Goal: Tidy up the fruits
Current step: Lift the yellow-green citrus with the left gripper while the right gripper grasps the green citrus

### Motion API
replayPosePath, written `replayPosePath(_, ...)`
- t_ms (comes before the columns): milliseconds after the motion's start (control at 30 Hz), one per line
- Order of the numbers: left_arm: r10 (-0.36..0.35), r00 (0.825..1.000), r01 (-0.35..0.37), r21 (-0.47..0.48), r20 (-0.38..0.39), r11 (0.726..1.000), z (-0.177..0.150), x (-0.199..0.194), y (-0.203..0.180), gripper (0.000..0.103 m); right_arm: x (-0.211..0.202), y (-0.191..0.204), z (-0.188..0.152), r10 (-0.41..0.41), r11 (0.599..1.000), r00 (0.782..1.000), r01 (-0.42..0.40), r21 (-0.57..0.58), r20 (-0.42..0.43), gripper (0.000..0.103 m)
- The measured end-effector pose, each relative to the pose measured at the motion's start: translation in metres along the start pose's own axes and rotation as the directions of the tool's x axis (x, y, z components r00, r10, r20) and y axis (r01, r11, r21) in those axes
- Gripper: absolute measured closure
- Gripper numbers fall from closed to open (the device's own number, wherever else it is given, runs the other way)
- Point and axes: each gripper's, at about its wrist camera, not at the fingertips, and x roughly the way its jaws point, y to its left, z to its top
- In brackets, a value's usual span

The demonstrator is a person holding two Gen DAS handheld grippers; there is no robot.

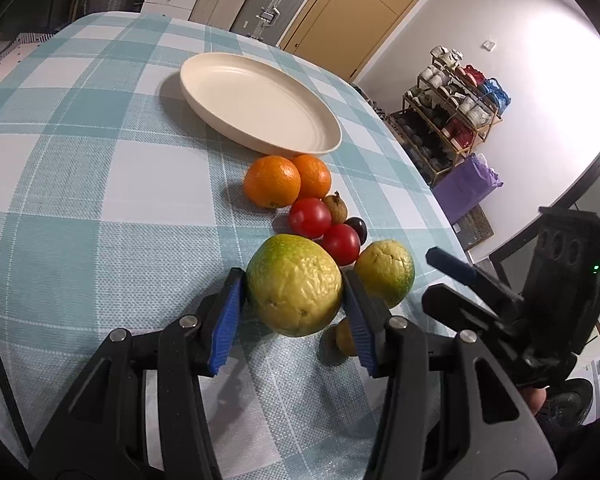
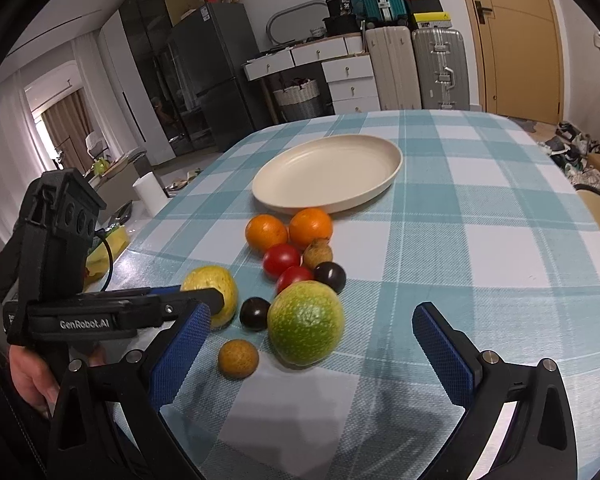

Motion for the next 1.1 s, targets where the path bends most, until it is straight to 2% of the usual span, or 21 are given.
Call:
replayPosePath(233, 0.007, 1.0, -0.007, 0.005, 0.022, 1.0, 0.004, -0.011, 0.002, 0.057, 0.008, -0.008, 0.001, 0.042, 0.997, 0.999, -0.041, 0.06, -0.028, 0.0)
replayPosePath(400, 0.006, 1.0, -0.006, 0.013, 0.03, 1.0, 0.007, -0.015, 0.001, 0.057, 0.013, -0.007, 0.002, 0.059, 0.997, 0.997, -0.056, 0.061, -0.041, 0.002)
replayPosePath(533, 0.009, 0.999, -0.01, 0.014, 0.04, 1.0, 0.01, -0.018, 0.001, 0.057, 0.018, -0.01, 0.002, 0.076, 0.995, 0.996, -0.072, 0.076, -0.056, 0.012)
replayPosePath(567, 0.011, 0.999, -0.012, 0.014, 0.043, 1.0, 0.011, -0.019, 0.001, 0.057, 0.019, -0.01, 0.002, 0.086, 0.994, 0.994, -0.081, 0.079, -0.063, 0.016)
replayPosePath(600, 0.016, 0.999, -0.016, 0.013, 0.044, 1.0, 0.012, -0.019, 0.001, 0.057, 0.02, -0.01, 0.001, 0.101, 0.992, 0.992, -0.095, 0.082, -0.072, 0.028)
replayPosePath(633, 0.02, 0.999, -0.021, 0.012, 0.046, 1.0, 0.013, -0.02, 0.002, 0.057, 0.022, -0.01, 0.001, 0.109, 0.991, 0.991, -0.102, 0.084, -0.08, 0.033)
replayPosePath(700, 0.025, 0.999, -0.026, 0.013, 0.048, 1.0, 0.015, -0.019, 0.003, 0.057, 0.025, -0.011, 0.0, 0.104, 0.992, 0.991, -0.097, 0.086, -0.088, 0.035)
replayPosePath(733, 0.031, 0.999, -0.032, 0.014, 0.045, 0.999, 0.016, -0.018, 0.004, 0.057, 0.026, -0.012, 0.0, 0.11, 0.991, 0.989, -0.101, 0.092, -0.095, 0.043)
replayPosePath(800, 0.032, 0.999, -0.032, 0.005, 0.041, 0.999, 0.018, -0.016, 0.006, 0.057, 0.03, -0.016, 0.0, 0.118, 0.988, 0.987, -0.106, 0.114, -0.111, 0.053)
replayPosePath(933, 0.039, 0.998, -0.039, 0.003, 0.042, 0.999, 0.025, -0.015, 0.008, 0.057, 0.031, -0.019, 0.0, 0.139, 0.985, 0.983, -0.125, 0.121, -0.117, 0.053)
replayPosePath(1100, 0.049, 0.998, -0.05, 0.007, 0.047, 0.999, 0.035, -0.013, 0.007, 0.057, 0.016, -0.016, 0.007, 0.152, 0.985, 0.986, -0.145, 0.093, -0.067, 0.054)
